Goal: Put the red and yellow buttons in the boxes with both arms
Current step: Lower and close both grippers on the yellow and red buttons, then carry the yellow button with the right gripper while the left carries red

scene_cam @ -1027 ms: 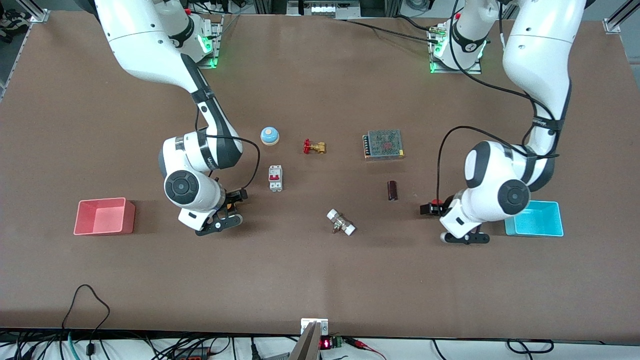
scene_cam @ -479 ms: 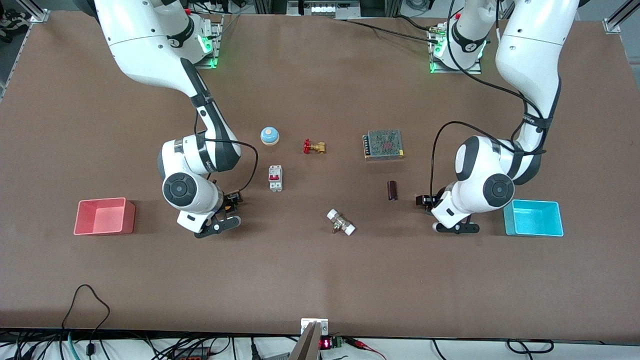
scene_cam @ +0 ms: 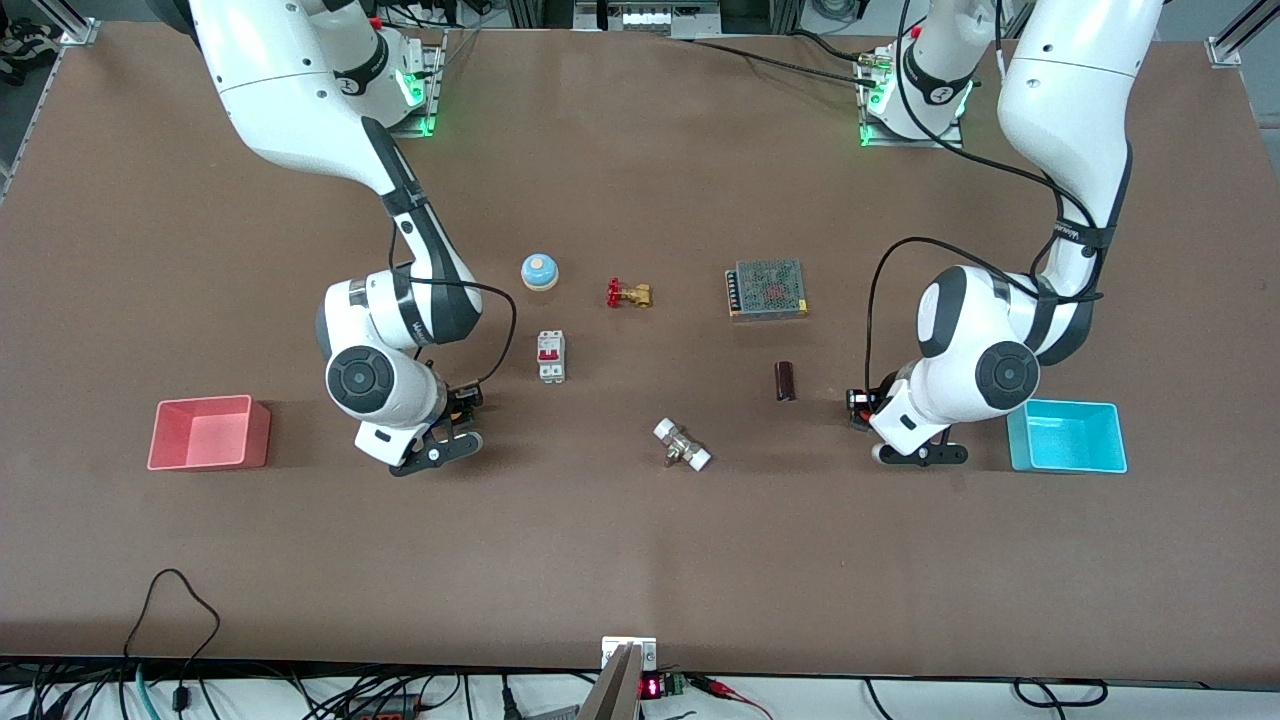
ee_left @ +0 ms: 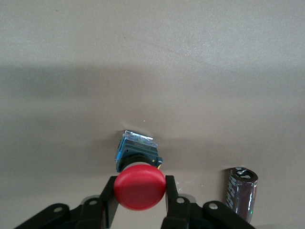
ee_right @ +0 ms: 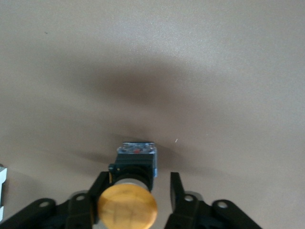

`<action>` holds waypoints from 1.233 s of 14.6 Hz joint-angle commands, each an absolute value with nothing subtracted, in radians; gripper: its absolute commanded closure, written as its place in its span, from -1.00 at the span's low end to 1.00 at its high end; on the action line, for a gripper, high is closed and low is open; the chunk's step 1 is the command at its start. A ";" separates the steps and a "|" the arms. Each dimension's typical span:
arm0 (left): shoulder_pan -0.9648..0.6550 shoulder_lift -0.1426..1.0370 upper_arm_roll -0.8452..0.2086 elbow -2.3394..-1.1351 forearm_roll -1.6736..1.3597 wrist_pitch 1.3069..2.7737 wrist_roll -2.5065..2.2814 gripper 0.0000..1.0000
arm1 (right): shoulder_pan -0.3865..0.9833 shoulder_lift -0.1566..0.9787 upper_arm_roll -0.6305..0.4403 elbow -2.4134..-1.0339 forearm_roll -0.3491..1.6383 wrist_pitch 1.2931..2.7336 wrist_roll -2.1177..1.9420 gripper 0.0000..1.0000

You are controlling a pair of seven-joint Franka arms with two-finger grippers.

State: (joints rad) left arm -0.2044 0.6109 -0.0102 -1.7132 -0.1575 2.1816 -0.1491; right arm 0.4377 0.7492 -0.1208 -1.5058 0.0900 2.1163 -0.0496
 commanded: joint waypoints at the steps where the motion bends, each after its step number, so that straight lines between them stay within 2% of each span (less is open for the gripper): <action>1: -0.213 0.580 0.002 -1.743 -0.160 2.178 -0.156 0.33 | 0.436 0.755 -0.121 -1.499 0.095 2.126 -0.066 0.12; 5: -0.207 0.578 0.005 -1.718 -0.160 2.177 -0.155 0.48 | 0.434 0.755 -0.121 -1.497 0.098 2.126 -0.066 0.40; 8: -0.184 0.555 0.015 -1.674 -0.160 2.139 -0.141 0.52 | 0.431 0.744 -0.130 -1.493 0.101 2.123 -0.049 0.47; 10: -0.144 0.542 0.014 -1.629 -0.158 2.076 -0.100 0.54 | 0.411 0.694 -0.169 -1.489 0.104 2.112 -0.025 0.47; 12: -0.111 0.541 0.015 -1.574 -0.158 1.990 -0.046 0.54 | 0.364 0.619 -0.178 -1.489 0.104 2.071 0.044 0.47; 14: -0.075 0.541 0.015 -1.543 -0.158 1.967 -0.002 0.54 | 0.289 0.577 -0.184 -1.491 0.103 1.992 0.066 0.47; 16: -0.035 0.543 0.015 -1.520 -0.156 1.965 0.055 0.54 | 0.189 0.563 -0.184 -1.491 0.106 1.893 0.057 0.47; 18: 0.006 0.543 0.015 -1.506 -0.111 1.965 0.116 0.54 | 0.094 0.563 -0.184 -1.493 0.104 1.868 -0.038 0.47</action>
State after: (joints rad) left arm -0.0318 0.5421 0.0185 -1.5377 -0.1492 1.9898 0.0474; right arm 0.1840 0.5694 -0.2027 -1.4710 0.0913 1.8891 0.0275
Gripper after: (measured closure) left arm 0.590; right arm 0.595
